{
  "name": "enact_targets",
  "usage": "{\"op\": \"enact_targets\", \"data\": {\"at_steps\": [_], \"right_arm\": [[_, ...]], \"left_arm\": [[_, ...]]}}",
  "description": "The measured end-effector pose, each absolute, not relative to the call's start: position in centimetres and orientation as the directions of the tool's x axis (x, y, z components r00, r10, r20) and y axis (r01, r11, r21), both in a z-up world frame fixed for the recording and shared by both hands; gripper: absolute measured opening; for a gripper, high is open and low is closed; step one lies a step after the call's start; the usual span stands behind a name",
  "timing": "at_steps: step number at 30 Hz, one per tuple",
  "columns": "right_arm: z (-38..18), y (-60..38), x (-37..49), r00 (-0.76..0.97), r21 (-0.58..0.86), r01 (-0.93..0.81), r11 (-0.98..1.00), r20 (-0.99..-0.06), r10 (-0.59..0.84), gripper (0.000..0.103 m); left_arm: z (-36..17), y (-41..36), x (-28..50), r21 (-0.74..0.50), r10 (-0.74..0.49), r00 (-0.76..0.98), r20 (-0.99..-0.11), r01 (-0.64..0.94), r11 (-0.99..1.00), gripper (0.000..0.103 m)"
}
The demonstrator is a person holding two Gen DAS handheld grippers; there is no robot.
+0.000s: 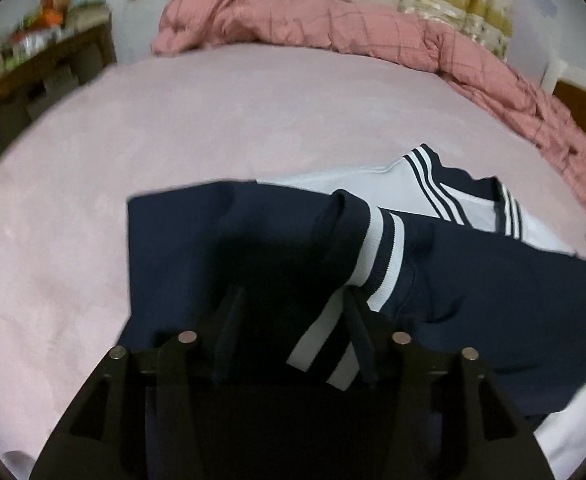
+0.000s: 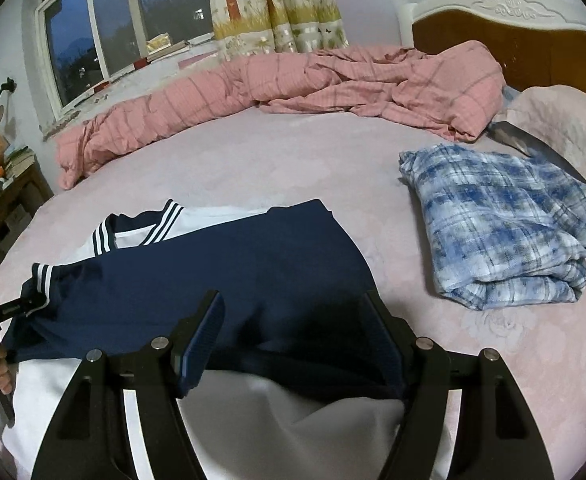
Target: Fold large clothes
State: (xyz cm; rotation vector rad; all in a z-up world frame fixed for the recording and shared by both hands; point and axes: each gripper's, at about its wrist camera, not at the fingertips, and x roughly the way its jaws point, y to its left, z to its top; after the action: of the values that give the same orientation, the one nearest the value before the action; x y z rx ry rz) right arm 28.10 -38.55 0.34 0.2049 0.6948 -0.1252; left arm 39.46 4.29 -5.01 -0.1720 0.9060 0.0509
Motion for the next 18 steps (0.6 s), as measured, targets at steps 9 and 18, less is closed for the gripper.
{"op": "enact_targets", "data": {"at_steps": [9,18], "right_arm": [[0.5,-38.7,28.0,0.762,0.137,0.192,0.972,-0.645,-0.06,0.072],[1.7,-38.1,27.2,0.79,0.11,0.157,0.981,-0.61,-0.058,0.072]], "left_arm": [[-3.5,6.1,38.5,-0.194,-0.071,0.694,-0.717,-0.101,0.976,0.006],[-2.5,6.6,38.8,-0.031,0.136,0.711,-0.69,-0.217,0.976,0.005]]}}
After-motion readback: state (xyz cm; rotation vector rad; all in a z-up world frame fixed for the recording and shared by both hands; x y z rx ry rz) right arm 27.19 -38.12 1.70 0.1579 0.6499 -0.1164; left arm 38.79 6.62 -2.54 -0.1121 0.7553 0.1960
